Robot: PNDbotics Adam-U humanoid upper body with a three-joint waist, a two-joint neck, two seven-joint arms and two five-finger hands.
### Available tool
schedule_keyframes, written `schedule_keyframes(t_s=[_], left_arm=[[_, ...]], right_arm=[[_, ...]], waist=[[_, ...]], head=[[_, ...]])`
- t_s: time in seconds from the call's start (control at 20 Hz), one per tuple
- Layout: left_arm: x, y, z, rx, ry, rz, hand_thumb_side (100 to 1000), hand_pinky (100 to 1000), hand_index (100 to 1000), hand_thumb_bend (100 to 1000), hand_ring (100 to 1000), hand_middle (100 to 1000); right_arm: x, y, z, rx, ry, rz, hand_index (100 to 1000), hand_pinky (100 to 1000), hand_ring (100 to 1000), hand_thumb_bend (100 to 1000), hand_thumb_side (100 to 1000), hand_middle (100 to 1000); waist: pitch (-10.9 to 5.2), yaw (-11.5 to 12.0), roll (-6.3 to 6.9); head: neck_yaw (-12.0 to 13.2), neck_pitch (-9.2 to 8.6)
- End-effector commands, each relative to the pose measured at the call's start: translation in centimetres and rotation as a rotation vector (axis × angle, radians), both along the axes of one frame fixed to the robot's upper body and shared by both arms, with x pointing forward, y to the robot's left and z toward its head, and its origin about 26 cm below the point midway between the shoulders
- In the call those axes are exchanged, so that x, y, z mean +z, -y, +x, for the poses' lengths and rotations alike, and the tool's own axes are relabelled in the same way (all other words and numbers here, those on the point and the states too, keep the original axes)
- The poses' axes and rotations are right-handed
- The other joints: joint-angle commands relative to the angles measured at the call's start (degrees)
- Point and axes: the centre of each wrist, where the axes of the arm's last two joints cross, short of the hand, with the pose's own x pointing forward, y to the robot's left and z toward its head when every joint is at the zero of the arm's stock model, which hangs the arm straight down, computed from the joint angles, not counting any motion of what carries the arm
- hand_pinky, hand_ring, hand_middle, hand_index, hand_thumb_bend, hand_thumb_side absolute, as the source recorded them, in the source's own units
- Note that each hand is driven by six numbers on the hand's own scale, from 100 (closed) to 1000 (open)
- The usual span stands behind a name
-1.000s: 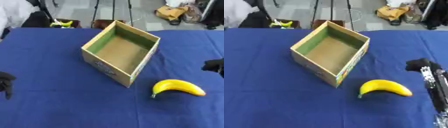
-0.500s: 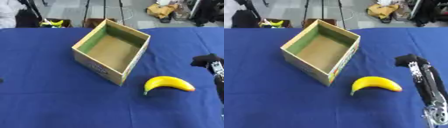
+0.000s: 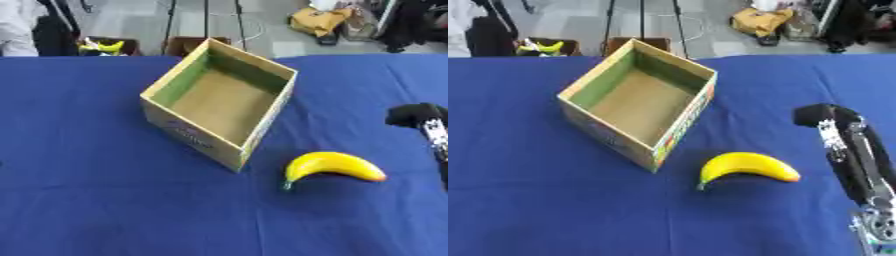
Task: Pick up objects on the table and place them in the box.
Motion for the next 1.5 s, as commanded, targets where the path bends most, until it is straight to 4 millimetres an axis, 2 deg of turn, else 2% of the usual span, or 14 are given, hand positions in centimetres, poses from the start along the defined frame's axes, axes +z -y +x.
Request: schedule_keyframes(t_s=[0.05, 0.3, 0.4, 0.55, 0.6, 0.7, 1.05, 1.2, 1.45, 1.5], left_arm=[[0.6, 0.0, -0.1, -0.005, 0.022, 0.013, 1000, 143, 464, 100, 231, 302], [0.6, 0.0, -0.1, -0.007, 0.021, 0.014, 1000, 143, 464, 100, 231, 302], [0.6, 0.0, -0.1, -0.008, 0.020, 0.014, 1000, 143, 464, 100, 231, 302], [0.6, 0.1, -0.1, -0.008, 0.019, 0.014, 1000, 143, 464, 100, 231, 302], [0.6, 0.1, -0.1, -0.009, 0.019, 0.014, 1000, 143, 464, 100, 231, 302], [0.6, 0.1, -0.1, -0.009, 0.018, 0.014, 1000, 143, 464, 100, 231, 302], [0.5, 0.1, -0.1, -0.011, 0.015, 0.015, 1000, 143, 464, 100, 231, 302], [0.5, 0.1, -0.1, -0.013, 0.014, 0.015, 1000, 143, 464, 100, 231, 302], [0.5, 0.1, -0.1, -0.016, 0.013, 0.016, 1000, 143, 464, 100, 232, 302], [0.4, 0.2, -0.1, -0.016, 0.012, 0.016, 1000, 143, 464, 100, 232, 302]], right_arm=[[1.6, 0.5, -0.2, -0.011, 0.033, -0.108, 712, 760, 690, 119, 1000, 619], [2.7, 0.9, 0.0, -0.026, 0.008, -0.249, 737, 772, 718, 224, 1000, 650], [3.2, 1.0, 0.1, -0.025, -0.011, -0.302, 747, 778, 729, 275, 973, 657], [4.0, 1.2, 0.2, -0.021, -0.028, -0.364, 754, 783, 738, 419, 948, 659], [4.2, 1.2, 0.2, -0.019, -0.031, -0.383, 759, 785, 742, 525, 941, 662], [4.6, 1.4, 0.2, -0.017, -0.035, -0.416, 767, 790, 750, 583, 940, 665], [5.5, 1.6, 0.2, -0.018, -0.066, -0.521, 804, 814, 789, 630, 883, 693], [5.8, 1.7, 0.2, -0.016, -0.091, -0.569, 814, 821, 803, 621, 837, 702], [6.1, 1.6, 0.3, 0.002, -0.144, -0.643, 828, 834, 822, 564, 706, 716], [6.2, 1.6, 0.3, 0.006, -0.154, -0.651, 828, 834, 822, 564, 706, 716]], waist=[[-0.99, 0.11, -0.03], [-0.95, 0.26, -0.10], [-0.97, 0.35, -0.11], [-0.93, 0.43, -0.13], [-0.92, 0.44, -0.14], [-0.89, 0.44, -0.14], [-0.81, 0.55, -0.04], [-0.84, 0.56, -0.02], [-0.81, 0.67, 0.04], [-0.80, 0.69, 0.04]], head=[[0.22, -0.13], [0.48, -0.38], [0.61, -0.52], [0.67, -0.70], [0.65, -0.71], [0.62, -0.73], [0.51, -0.79], [0.48, -0.79], [0.36, -0.92], [0.35, -0.93]])
